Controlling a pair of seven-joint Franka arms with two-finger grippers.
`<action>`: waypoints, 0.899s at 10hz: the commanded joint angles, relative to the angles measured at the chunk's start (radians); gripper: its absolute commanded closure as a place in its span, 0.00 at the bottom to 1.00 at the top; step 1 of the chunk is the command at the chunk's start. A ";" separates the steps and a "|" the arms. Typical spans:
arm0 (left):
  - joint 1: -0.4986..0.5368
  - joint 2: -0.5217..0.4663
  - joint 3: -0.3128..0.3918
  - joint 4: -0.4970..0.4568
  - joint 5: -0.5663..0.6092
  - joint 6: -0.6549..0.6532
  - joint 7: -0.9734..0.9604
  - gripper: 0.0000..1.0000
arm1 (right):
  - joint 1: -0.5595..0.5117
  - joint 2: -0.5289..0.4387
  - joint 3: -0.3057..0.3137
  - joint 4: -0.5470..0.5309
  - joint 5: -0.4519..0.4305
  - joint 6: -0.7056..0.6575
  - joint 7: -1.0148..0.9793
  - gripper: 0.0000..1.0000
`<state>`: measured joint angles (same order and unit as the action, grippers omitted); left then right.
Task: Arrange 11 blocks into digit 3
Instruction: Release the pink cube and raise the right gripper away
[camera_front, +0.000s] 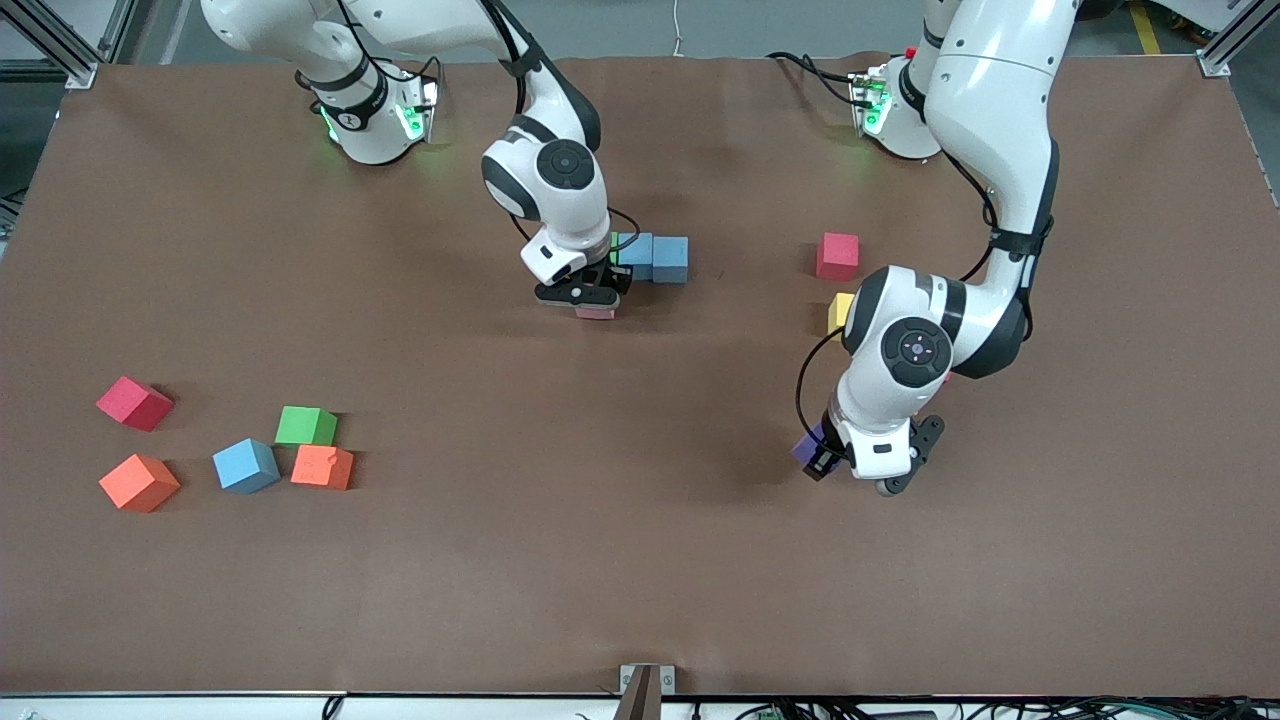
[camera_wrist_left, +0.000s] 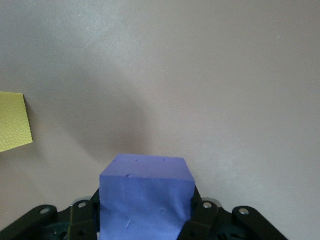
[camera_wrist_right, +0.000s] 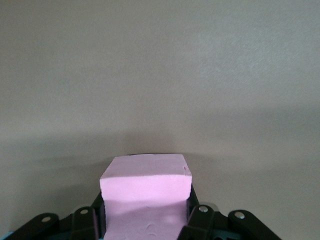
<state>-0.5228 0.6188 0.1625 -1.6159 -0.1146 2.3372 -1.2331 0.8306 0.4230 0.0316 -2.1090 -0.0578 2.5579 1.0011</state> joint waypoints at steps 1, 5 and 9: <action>-0.002 -0.019 0.005 0.059 -0.007 -0.039 -0.081 0.84 | 0.018 0.000 -0.009 -0.009 -0.011 0.002 0.021 0.31; 0.001 -0.027 0.014 0.100 0.001 -0.100 -0.114 0.84 | 0.016 0.003 -0.009 -0.008 -0.011 -0.001 0.017 0.00; -0.094 -0.059 0.050 0.100 0.018 -0.174 -0.233 0.84 | -0.014 -0.068 -0.013 0.043 -0.010 -0.091 0.021 0.00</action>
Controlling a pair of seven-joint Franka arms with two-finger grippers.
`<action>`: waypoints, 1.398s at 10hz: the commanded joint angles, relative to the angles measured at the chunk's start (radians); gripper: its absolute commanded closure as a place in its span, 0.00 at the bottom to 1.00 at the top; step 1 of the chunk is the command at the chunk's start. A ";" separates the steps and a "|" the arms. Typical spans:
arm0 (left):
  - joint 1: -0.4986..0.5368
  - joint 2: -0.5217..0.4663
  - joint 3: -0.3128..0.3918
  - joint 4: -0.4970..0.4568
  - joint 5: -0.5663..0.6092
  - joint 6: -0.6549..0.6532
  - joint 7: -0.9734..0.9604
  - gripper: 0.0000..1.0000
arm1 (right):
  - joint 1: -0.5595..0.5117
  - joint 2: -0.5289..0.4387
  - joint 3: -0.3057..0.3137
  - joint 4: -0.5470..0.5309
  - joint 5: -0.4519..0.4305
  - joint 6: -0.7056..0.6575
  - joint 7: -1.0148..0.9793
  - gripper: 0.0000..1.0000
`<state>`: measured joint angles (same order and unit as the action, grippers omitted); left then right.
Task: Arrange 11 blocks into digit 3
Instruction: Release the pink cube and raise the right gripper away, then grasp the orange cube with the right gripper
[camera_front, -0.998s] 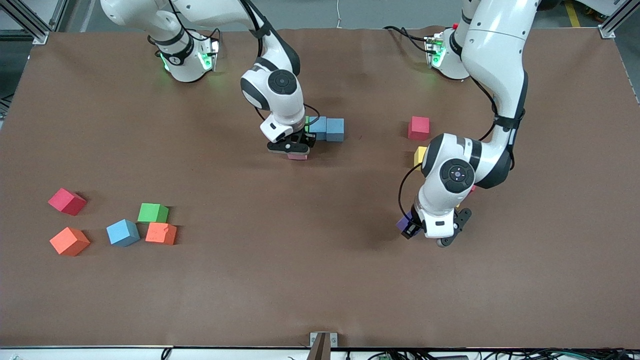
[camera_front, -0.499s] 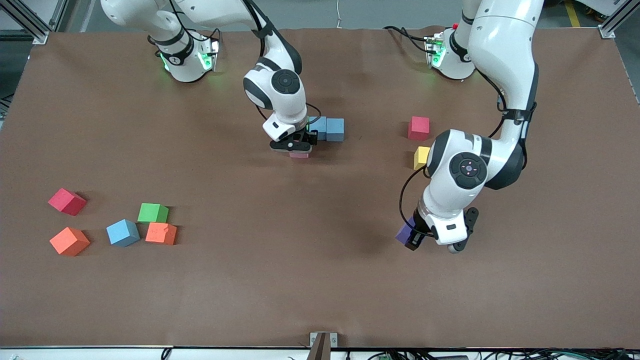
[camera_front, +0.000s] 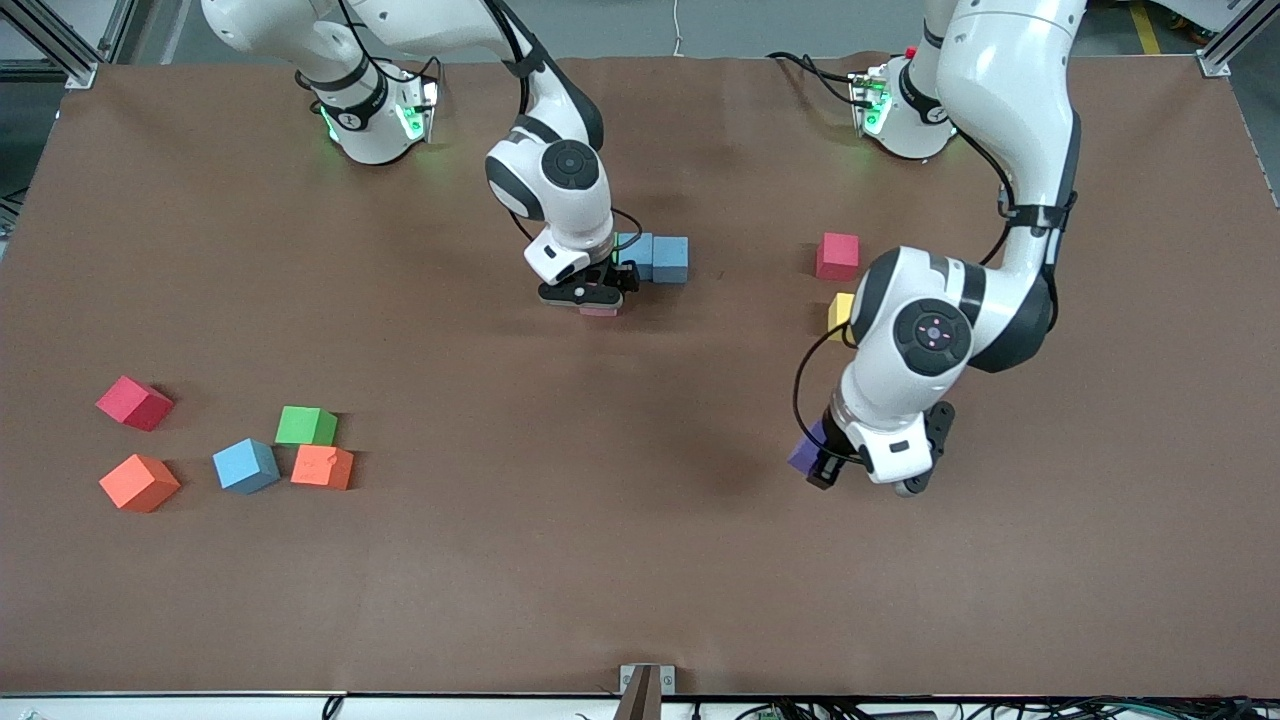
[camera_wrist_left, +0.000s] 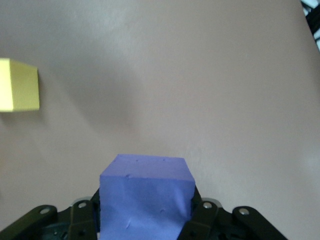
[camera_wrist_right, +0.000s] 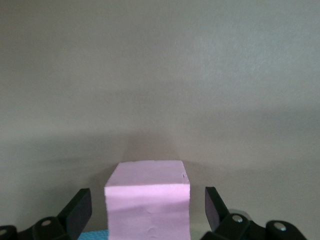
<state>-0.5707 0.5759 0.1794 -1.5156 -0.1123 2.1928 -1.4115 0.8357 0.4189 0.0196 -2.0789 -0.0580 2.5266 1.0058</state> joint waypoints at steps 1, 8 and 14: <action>-0.082 -0.016 0.073 0.002 0.013 -0.039 -0.107 0.84 | -0.059 -0.107 -0.001 0.029 -0.008 -0.092 0.005 0.00; -0.152 -0.056 0.123 0.011 0.016 -0.169 -0.193 0.85 | -0.594 -0.178 0.000 0.031 -0.008 -0.151 -0.600 0.00; -0.267 -0.054 0.216 -0.003 0.013 -0.173 -0.262 0.85 | -0.828 0.087 0.000 0.295 -0.003 -0.069 -0.975 0.00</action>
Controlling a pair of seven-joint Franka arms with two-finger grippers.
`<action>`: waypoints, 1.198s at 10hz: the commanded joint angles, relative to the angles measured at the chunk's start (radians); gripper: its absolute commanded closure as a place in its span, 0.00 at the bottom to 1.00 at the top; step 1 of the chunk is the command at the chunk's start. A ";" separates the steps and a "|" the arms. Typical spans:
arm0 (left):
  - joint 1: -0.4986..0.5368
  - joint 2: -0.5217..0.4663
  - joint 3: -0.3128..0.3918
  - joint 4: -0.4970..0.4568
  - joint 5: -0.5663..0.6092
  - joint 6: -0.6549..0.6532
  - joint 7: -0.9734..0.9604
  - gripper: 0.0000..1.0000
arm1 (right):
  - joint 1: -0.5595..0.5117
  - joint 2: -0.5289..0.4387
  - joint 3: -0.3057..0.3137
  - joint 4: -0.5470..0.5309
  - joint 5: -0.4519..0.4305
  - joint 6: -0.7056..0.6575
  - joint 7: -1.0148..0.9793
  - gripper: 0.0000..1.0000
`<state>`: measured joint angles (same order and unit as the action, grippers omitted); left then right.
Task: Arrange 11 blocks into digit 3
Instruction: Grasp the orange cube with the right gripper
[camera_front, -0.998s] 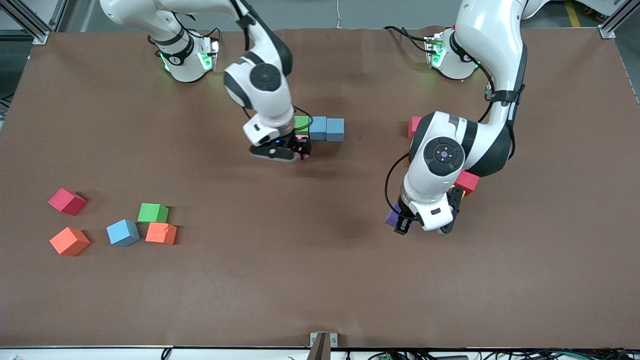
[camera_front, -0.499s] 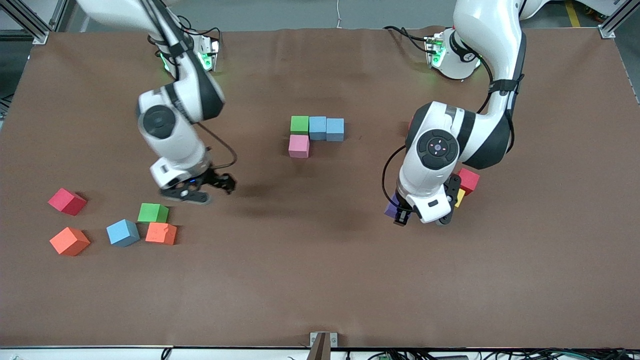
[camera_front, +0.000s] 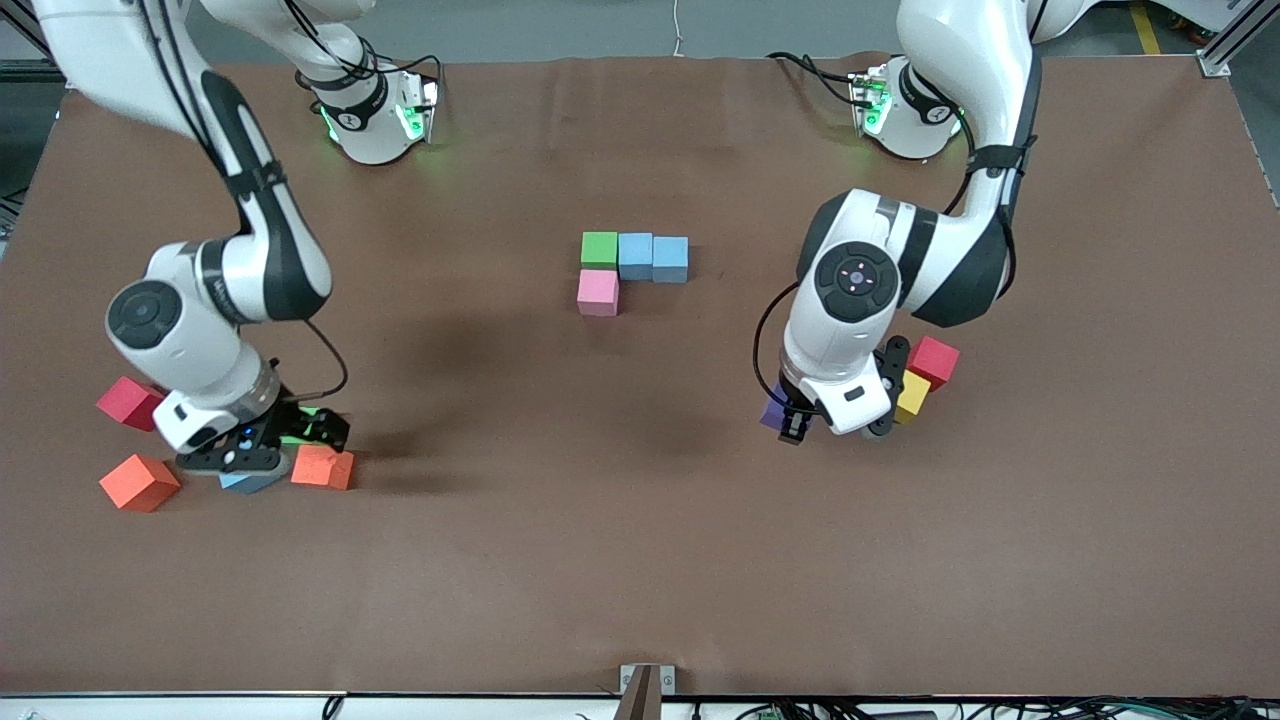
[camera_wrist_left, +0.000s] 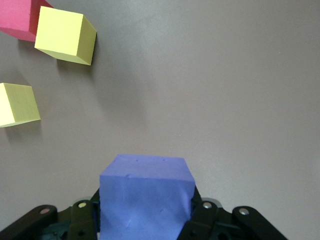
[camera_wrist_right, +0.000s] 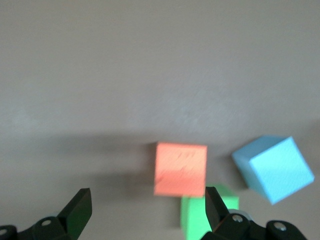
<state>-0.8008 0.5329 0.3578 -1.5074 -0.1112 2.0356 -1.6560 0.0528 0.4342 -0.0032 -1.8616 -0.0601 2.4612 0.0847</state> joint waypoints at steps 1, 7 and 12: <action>-0.043 -0.013 0.038 -0.011 0.010 -0.017 -0.019 0.85 | -0.051 0.108 0.023 0.108 -0.001 -0.004 -0.080 0.00; -0.055 -0.036 0.050 0.007 -0.048 -0.020 -0.048 0.86 | -0.060 0.182 0.025 0.137 0.003 -0.077 -0.125 0.00; -0.040 -0.030 0.049 0.013 -0.044 -0.018 -0.051 0.86 | -0.065 0.182 0.028 0.101 0.043 -0.096 -0.123 0.01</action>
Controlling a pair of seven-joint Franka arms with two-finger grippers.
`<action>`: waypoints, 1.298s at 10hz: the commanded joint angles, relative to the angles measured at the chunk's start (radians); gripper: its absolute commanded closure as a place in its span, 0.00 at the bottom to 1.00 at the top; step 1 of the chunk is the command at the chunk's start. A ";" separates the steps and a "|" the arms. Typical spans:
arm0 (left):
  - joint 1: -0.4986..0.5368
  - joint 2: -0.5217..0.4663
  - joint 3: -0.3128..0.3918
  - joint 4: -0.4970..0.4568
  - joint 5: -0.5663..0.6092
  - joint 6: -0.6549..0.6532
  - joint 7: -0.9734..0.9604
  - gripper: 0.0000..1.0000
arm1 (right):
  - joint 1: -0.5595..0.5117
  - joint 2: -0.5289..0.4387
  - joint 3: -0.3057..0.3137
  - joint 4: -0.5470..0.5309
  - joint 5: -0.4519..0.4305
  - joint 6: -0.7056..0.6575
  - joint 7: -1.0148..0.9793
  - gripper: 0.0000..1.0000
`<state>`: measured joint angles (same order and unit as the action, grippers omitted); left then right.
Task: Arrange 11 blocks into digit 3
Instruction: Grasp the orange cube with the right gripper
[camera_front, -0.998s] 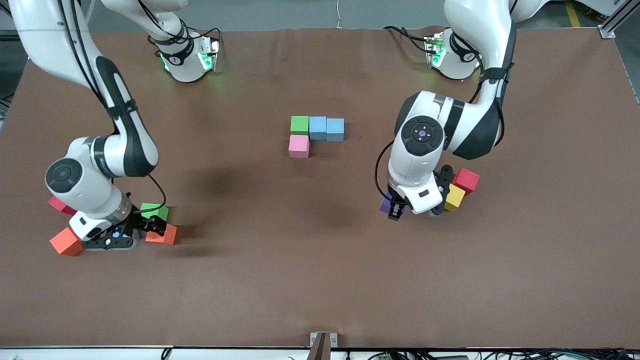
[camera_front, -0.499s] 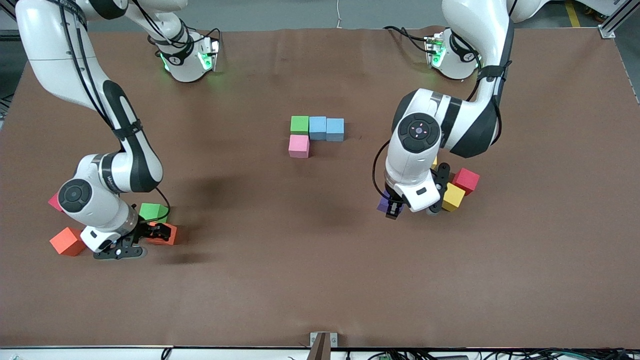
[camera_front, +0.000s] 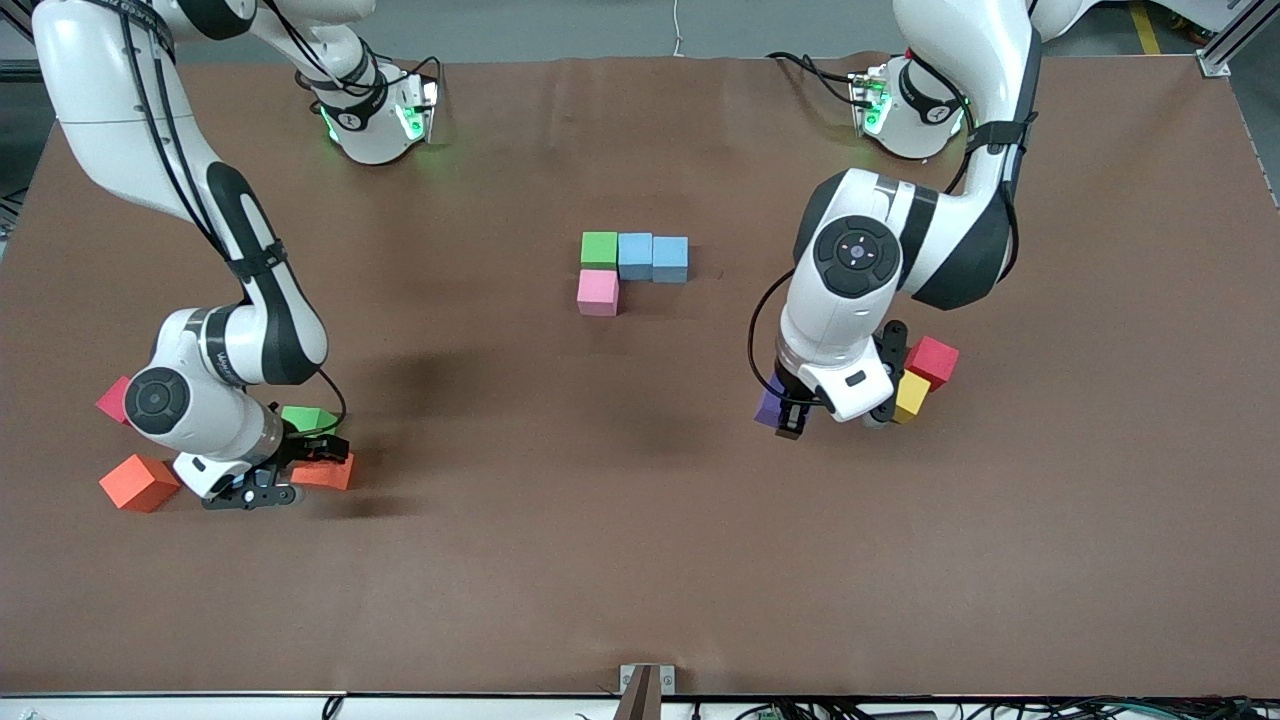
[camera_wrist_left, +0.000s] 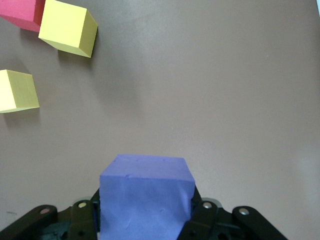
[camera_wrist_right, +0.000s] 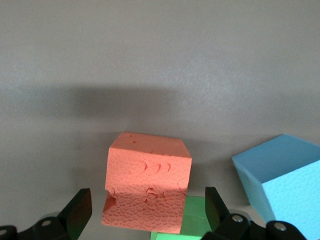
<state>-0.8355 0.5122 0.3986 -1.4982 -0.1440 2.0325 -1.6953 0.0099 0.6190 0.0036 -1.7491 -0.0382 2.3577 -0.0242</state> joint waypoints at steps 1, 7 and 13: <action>-0.002 -0.015 0.006 0.003 -0.005 -0.014 -0.015 0.86 | -0.021 0.005 0.021 -0.012 0.023 0.017 -0.016 0.24; 0.053 -0.031 -0.058 0.003 0.026 -0.015 -0.018 0.86 | -0.001 -0.065 0.083 -0.006 0.035 -0.070 0.051 1.00; 0.056 -0.015 -0.060 -0.004 0.026 -0.046 -0.165 0.87 | 0.345 -0.197 0.116 -0.148 0.037 -0.022 0.591 1.00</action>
<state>-0.7806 0.5003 0.3449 -1.4971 -0.1384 2.0160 -1.7939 0.2873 0.4787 0.1316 -1.8075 -0.0085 2.2956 0.4782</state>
